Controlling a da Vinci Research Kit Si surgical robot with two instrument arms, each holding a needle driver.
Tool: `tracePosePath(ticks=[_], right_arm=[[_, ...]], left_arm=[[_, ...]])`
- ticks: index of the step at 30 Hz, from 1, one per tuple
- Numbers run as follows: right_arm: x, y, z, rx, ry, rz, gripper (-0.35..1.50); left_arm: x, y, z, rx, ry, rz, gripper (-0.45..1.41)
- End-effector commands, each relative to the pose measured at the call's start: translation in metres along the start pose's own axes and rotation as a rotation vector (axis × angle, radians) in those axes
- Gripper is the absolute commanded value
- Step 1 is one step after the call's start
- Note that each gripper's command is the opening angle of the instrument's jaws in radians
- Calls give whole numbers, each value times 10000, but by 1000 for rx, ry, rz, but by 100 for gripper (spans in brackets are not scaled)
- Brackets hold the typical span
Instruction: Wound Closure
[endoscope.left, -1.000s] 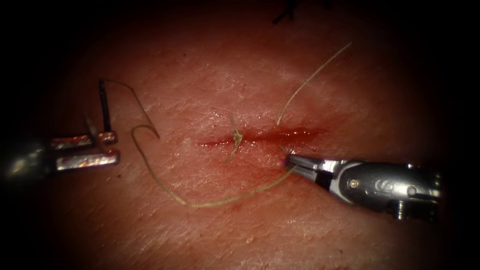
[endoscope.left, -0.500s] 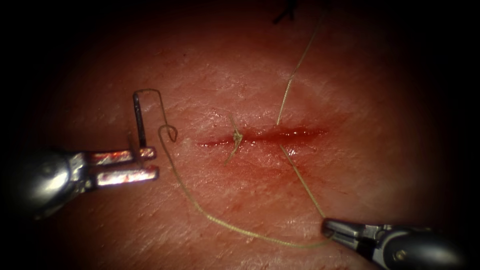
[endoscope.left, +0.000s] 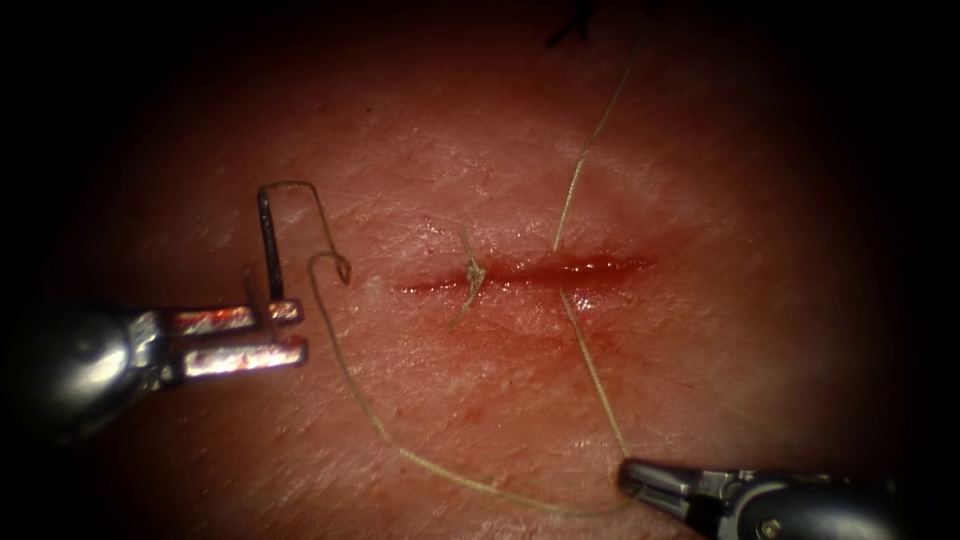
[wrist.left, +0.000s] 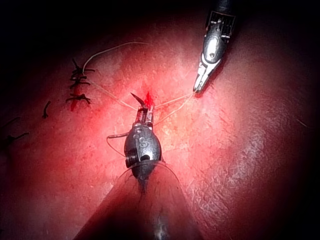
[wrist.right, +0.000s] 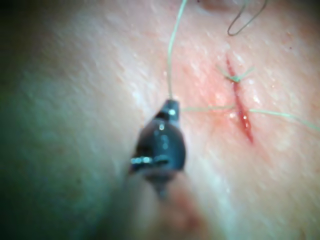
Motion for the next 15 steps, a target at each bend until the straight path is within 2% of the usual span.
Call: tracePosePath(ticks=[1, 15], right_arm=[[3, -10, 3, 7, 5, -2, -35], [34, -48, -19, 32, 16, -5, -35]], left_arm=[[-5, -2, 7, -1, 1, -1, -45], [-7, -9, -3, 0, -2, -2, -45]])
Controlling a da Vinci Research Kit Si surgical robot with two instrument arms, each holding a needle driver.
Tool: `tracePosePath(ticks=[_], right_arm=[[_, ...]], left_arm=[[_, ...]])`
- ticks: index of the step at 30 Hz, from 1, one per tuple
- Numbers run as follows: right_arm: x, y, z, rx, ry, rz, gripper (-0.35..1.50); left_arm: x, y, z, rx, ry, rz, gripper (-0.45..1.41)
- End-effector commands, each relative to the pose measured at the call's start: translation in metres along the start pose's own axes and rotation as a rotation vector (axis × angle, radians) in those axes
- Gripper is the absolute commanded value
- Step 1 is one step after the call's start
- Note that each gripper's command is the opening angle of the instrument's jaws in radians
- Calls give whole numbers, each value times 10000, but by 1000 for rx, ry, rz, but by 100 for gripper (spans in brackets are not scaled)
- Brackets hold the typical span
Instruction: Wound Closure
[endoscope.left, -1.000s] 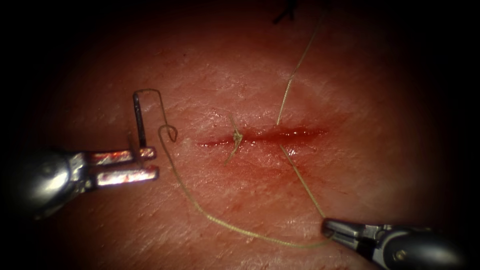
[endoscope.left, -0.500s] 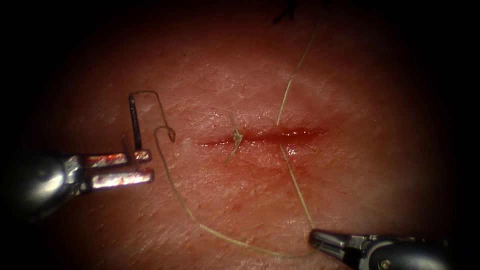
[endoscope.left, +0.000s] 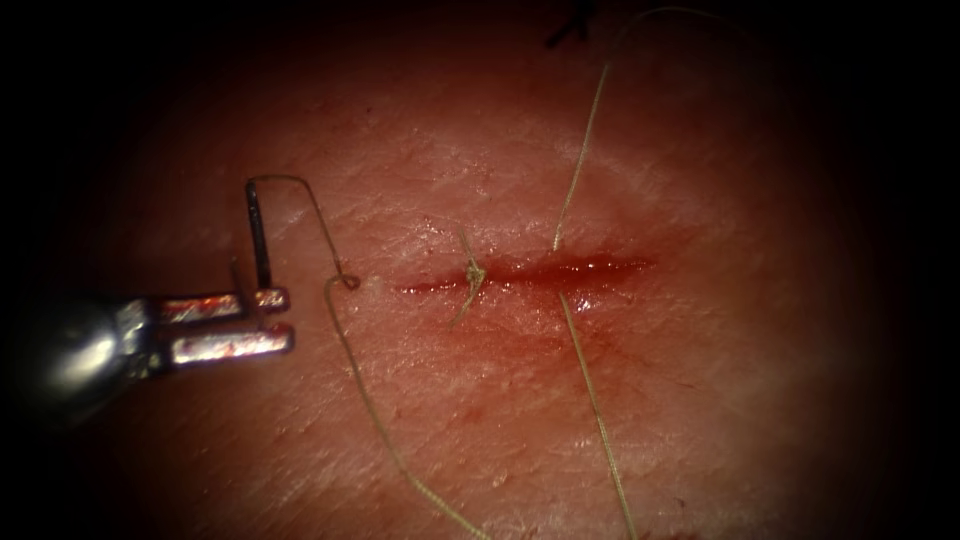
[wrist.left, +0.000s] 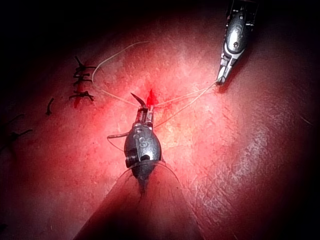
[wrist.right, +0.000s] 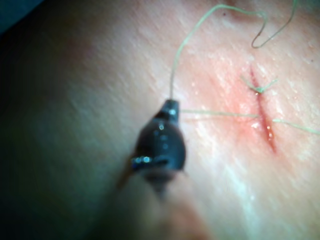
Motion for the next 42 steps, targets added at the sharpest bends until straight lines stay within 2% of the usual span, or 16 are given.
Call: tracePosePath(ticks=[1, 8, 9, 10, 11, 13, 15, 21, 23, 24, 25, 29, 31, 36, 40, 42], right_arm=[[-1, -5, 7, 3, 2, 0, -35], [9, -18, -2, 38, 9, 49, -35], [10, -18, -4, 46, 6, 55, 0], [10, -18, -4, 46, 6, 55, 0], [10, -17, -5, 49, 4, 55, 51], [5, -9, -16, 40, 7, 69, 116], [3, -7, -20, 42, 8, 70, 116], [-15, 25, -53, 47, 20, 84, 116], [-23, 43, -55, 4, 46, 100, 113], [-23, 43, -55, 4, 46, 100, 113], [-28, 58, -48, -42, 33, 117, 113], [-37, 80, -28, -82, 26, 119, 109], [-51, 100, -3, -126, 23, 123, 106], [-71, 124, 33, -154, 22, 109, 103], [-99, 153, 80, -179, 21, 94, 96], [-103, 159, 91, -182, 22, 93, 94]], left_arm=[[-4, -1, 6, -1, 1, 0, -45], [-5, -3, 5, 1, 0, 0, -45], [-5, -4, 4, 2, -1, 0, -45], [-5, -4, 4, 2, -1, 0, -45], [-5, -5, 3, 2, -1, -1, -45], [-4, -13, -12, 21, -14, -6, -45], [-3, -15, -19, 28, -19, -7, -45], [-4, -37, -76, 101, -53, -25, -45], [-4, -42, -95, 128, -53, -34, -45], [-4, -42, -95, 128, -53, -34, -45], [-5, -42, -101, 147, -60, -37, -45], [-6, -41, -99, 143, -57, -38, -45], [-5, -39, -94, 137, -53, -38, -45], [-5, -39, -90, 134, -51, -38, -45], [-6, -36, -86, 131, -47, -37, -45], [-6, -35, -83, 127, -45, -36, -45]])
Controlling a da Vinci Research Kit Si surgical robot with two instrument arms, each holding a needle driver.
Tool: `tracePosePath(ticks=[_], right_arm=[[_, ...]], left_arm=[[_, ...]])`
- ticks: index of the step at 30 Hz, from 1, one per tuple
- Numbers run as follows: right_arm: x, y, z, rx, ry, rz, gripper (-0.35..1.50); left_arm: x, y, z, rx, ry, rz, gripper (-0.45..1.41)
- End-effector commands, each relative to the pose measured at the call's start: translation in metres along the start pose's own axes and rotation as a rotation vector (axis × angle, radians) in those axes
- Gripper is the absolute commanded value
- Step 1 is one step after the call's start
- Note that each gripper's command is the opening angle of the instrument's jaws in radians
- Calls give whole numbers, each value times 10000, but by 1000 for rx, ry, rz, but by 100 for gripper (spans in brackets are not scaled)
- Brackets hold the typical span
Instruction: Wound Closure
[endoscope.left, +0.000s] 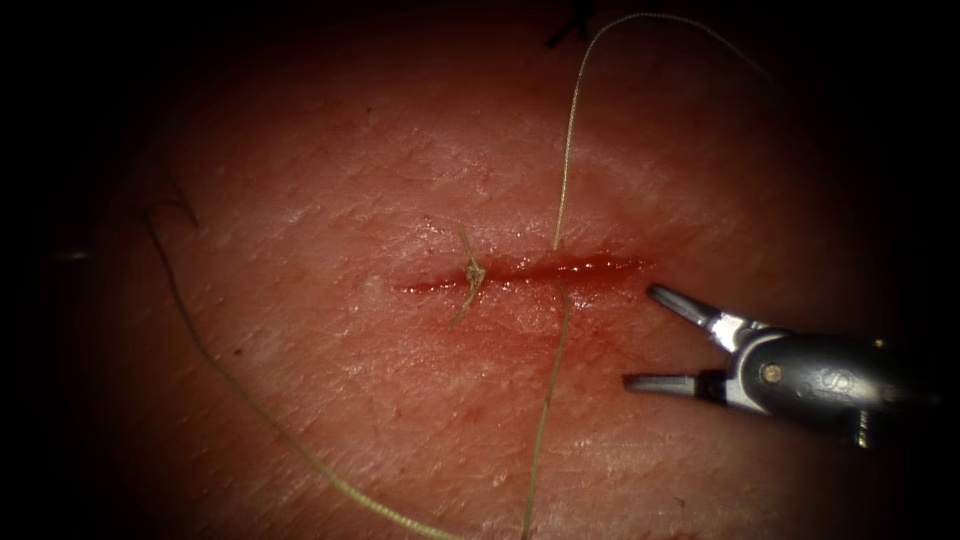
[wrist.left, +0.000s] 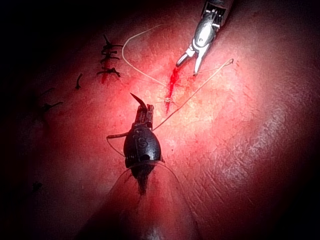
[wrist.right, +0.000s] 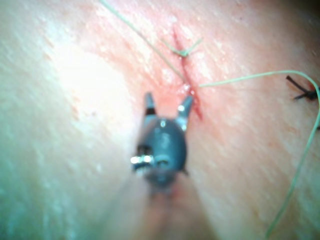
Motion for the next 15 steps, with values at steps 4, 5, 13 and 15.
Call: tracePosePath(ticks=[4, 5, 13, 15], right_arm=[[-8, 6, 38, 1, 12, -5, 84], [-8, 6, 43, 2, 14, -6, 83], [-1, 1, 67, 30, 37, -17, 41], [1, 1, 69, 37, 42, -22, 9]], left_arm=[[-5, 1, 11, -5, 4, 3, -45], [-5, 1, 12, -7, 6, 3, -45], [-6, 4, 18, -13, 10, 5, -45], [-6, 5, 20, -14, 12, 5, -45]])
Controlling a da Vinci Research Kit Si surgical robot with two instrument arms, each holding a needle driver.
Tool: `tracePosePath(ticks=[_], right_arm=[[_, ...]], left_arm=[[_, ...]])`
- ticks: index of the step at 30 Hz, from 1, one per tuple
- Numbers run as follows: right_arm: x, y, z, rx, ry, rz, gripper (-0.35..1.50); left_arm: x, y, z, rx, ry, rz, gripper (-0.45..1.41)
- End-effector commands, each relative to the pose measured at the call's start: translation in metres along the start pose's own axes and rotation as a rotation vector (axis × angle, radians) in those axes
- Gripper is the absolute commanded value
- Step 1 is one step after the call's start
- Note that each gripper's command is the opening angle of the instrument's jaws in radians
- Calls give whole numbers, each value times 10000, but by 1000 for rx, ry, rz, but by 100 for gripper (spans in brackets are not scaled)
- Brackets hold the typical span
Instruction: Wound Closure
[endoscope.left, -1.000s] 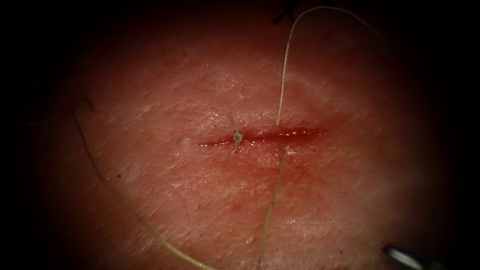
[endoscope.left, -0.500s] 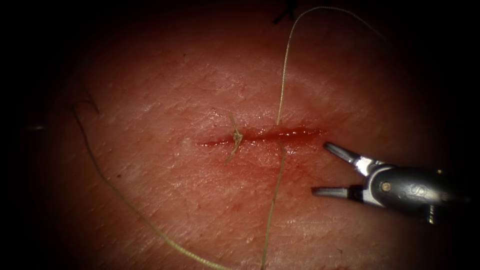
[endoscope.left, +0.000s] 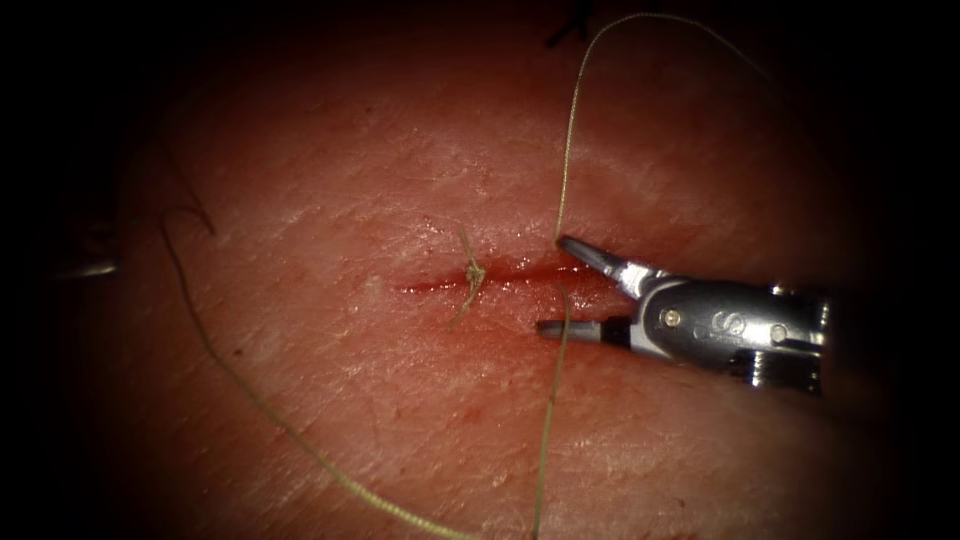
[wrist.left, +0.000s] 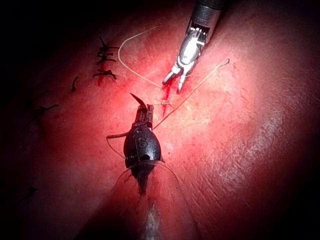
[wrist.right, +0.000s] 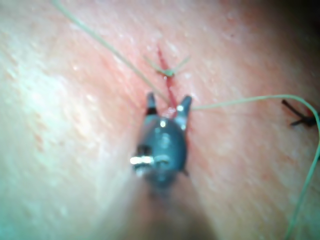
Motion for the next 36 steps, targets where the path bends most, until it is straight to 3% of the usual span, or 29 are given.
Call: tracePosePath(ticks=[1, 2, 21, 36], right_arm=[[0, 0, 9, 10, 11, -3, -27], [0, -2, 6, 21, 18, -4, -35], [19, -32, -42, 70, 14, -13, -35], [66, -114, -88, 134, 30, -35, -35]], left_arm=[[-5, -1, 7, -3, 2, 1, -45], [-5, 0, 10, -7, 5, 2, -45], [-6, 26, 60, -58, 44, 20, -45], [-11, 30, 66, -70, 49, 27, -45]])
